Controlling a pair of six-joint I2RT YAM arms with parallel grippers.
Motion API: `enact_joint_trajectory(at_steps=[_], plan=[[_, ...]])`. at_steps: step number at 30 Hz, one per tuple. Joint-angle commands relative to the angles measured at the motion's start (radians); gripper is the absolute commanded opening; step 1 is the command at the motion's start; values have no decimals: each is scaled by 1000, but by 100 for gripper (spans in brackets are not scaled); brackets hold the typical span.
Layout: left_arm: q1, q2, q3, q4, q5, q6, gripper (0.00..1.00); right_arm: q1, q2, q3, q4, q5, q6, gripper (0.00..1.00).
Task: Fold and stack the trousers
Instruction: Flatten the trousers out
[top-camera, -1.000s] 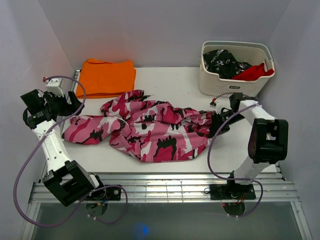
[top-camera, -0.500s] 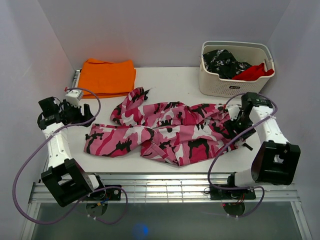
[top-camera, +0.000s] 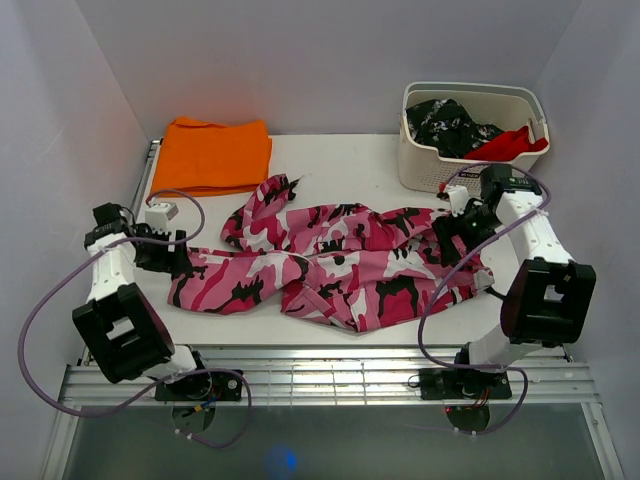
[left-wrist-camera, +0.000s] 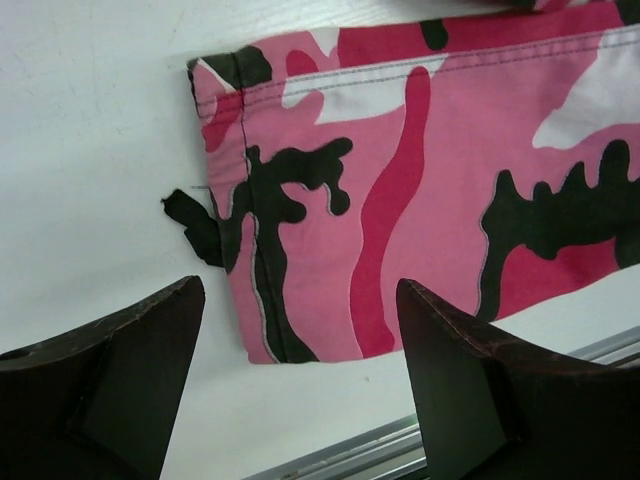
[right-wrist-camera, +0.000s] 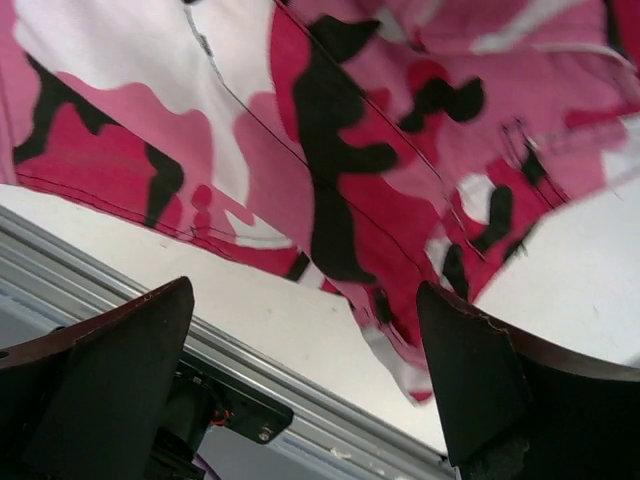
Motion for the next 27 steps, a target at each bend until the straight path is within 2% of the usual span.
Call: enact_joint_trajectory(at_steps=[1, 6, 9, 13, 19, 23, 24, 27], plan=[[-11, 83, 94, 40, 20, -28, 88, 27, 67, -3, -18, -176, -31, 97], [-48, 368, 327, -5, 3, 50, 88, 47, 157, -26, 44, -137, -31, 98], [-62, 449, 411, 0, -9, 67, 87, 47, 162, -89, 123, -66, -29, 99], [-100, 544, 441, -28, -26, 91, 86, 47, 168, -177, 201, 17, -20, 100], [-119, 542, 366, -63, 17, 119, 82, 44, 162, -240, 246, 83, -9, 100], [-117, 533, 313, -57, 2, 114, 46, 27, 158, -252, 270, 124, -12, 100], [-116, 524, 319, -54, -23, 110, 30, 19, 157, -250, 276, 144, -15, 100], [-87, 510, 427, -37, -98, 82, 0, -20, 153, -244, 285, 175, -25, 100]])
